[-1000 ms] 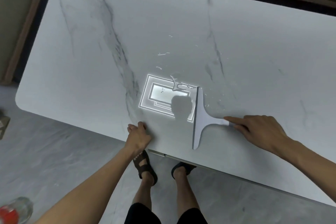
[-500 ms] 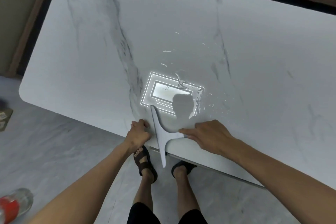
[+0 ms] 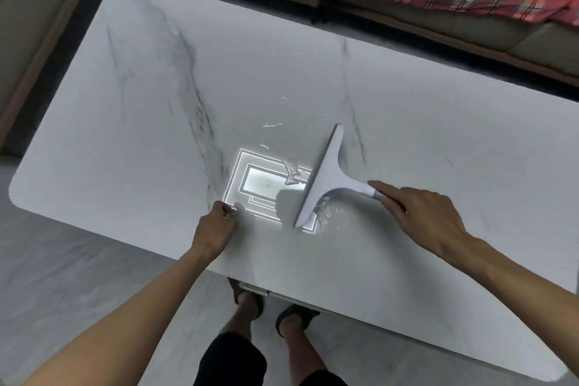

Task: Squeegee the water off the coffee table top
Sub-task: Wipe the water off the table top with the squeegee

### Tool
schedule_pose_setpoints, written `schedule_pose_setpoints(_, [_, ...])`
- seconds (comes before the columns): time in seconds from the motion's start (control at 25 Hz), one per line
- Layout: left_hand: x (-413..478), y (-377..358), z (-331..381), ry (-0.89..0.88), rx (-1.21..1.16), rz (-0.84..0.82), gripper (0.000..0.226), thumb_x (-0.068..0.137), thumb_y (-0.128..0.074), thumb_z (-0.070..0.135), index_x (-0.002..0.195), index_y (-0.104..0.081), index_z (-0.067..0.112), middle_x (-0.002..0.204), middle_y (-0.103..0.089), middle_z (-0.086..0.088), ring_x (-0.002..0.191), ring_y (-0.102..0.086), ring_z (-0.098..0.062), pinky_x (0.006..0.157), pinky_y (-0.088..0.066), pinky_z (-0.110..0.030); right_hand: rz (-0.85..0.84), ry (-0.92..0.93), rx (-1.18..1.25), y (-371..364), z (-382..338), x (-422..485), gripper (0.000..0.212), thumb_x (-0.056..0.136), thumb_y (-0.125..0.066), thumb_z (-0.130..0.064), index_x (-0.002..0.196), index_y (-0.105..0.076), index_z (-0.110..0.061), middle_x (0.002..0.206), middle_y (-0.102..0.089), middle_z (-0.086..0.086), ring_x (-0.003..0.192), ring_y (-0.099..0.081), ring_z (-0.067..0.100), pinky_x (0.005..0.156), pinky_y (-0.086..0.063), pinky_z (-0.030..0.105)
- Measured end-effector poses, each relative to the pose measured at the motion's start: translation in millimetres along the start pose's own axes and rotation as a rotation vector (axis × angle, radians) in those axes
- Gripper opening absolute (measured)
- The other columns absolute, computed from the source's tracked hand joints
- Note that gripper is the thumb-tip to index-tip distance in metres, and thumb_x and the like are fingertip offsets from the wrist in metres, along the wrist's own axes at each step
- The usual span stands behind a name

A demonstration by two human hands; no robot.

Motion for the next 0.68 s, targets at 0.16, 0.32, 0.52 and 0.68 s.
schedule_pose_setpoints(0.16, [30.5, 29.6, 23.6, -0.032, -0.026, 0.103, 0.017, 0.093, -0.050, 0.026, 0.106, -0.051, 0.015, 0.092, -0.056, 0.000, 0.085, -0.055, -0.025, 0.070, -0.043, -0.032, -0.004, -0.107, 0.238, 14.4, -46.7, 78.5, 0.031, 0.099, -0.027, -0.051, 0.119, -0.050, -0.044, 0.088, -0.069, -0.006, 0.080, -0.062, 0.029, 0.065, -0.043, 0.034])
schedule_pose_setpoints(0.32, [77.7, 45.4, 49.5, -0.061, 0.010, 0.058, 0.009, 0.089, -0.049, 0.029, 0.081, -0.048, 0.024, 0.088, -0.059, -0.001, 0.081, -0.057, -0.024, 0.063, -0.041, -0.033, -0.022, -0.227, 0.485, 24.1, -77.4, 170.0, 0.042, 0.094, -0.041, -0.023, 0.134, -0.039, -0.034, 0.104, -0.066, 0.011, 0.087, -0.059, 0.036, 0.073, -0.046, 0.036])
schedule_pose_setpoints(0.52, [147.2, 47.0, 95.2, -0.173, 0.041, -0.022, 0.016, 0.077, -0.054, 0.016, 0.079, -0.049, 0.001, 0.081, -0.043, 0.000, 0.084, -0.052, -0.043, 0.070, -0.049, -0.047, 0.062, -0.284, 0.415, 67.4, -95.2, 322.2, 0.045, 0.096, -0.040, -0.021, 0.141, -0.035, -0.025, 0.129, -0.056, 0.017, 0.113, -0.049, 0.043, 0.090, -0.040, 0.040])
schedule_pose_setpoints(0.68, [174.9, 35.3, 100.9, -0.141, 0.143, -0.144, 0.032, 0.076, -0.056, 0.011, 0.108, -0.051, 0.007, 0.122, -0.039, -0.018, 0.104, -0.053, -0.036, 0.086, -0.047, -0.038, 0.063, -0.267, 0.394, 76.5, -107.8, 390.2, 0.012, 0.092, -0.039, -0.011, 0.103, -0.043, -0.014, 0.105, -0.057, 0.016, 0.107, -0.050, 0.043, 0.079, -0.039, 0.038])
Point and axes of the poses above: each hand's wrist, its own x-axis towards the middle knuckle, its own y-axis out of the back of the hand, z = x × y, the point moved 2 cm from there along x, towards the middle knuckle
